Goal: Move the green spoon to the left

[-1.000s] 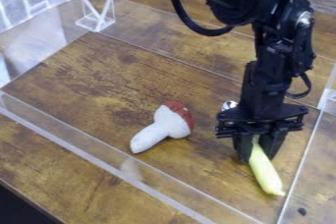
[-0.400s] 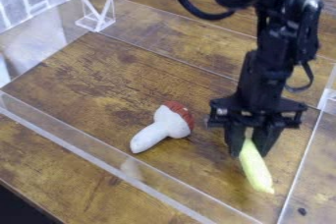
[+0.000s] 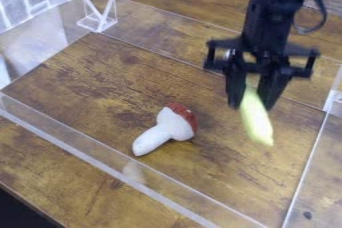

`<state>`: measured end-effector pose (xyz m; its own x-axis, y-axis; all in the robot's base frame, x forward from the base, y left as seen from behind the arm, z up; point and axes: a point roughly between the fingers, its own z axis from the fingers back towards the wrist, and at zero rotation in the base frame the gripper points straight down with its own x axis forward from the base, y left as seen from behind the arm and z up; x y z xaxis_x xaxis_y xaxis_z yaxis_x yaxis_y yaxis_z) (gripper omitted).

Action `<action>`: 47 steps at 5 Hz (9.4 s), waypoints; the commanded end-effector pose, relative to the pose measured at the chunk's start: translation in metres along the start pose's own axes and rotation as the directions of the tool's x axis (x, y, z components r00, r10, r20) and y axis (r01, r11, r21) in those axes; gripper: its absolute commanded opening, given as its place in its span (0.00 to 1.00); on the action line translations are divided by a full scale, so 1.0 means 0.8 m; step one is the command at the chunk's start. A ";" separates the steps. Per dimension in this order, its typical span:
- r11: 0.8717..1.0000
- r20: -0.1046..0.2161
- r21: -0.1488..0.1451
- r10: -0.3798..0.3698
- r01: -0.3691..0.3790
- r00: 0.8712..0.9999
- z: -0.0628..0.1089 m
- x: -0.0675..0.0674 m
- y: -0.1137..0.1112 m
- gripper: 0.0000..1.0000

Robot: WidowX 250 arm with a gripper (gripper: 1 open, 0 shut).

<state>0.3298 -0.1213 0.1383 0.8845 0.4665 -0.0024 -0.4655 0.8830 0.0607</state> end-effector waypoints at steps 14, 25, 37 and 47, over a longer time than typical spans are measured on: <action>0.944 0.182 0.073 -0.331 0.323 0.926 -0.046 0.106 0.281 0.00; 0.942 0.234 -0.035 -0.318 0.334 0.919 -0.079 0.207 0.347 0.00; 0.822 0.295 -0.057 -0.529 0.567 0.796 -0.019 0.183 0.203 1.00; 0.833 0.289 -0.028 -0.523 0.553 0.802 -0.051 0.174 0.211 1.00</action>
<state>0.3720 0.0872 0.0755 0.9786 -0.1109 0.1732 0.1145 0.9934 -0.0111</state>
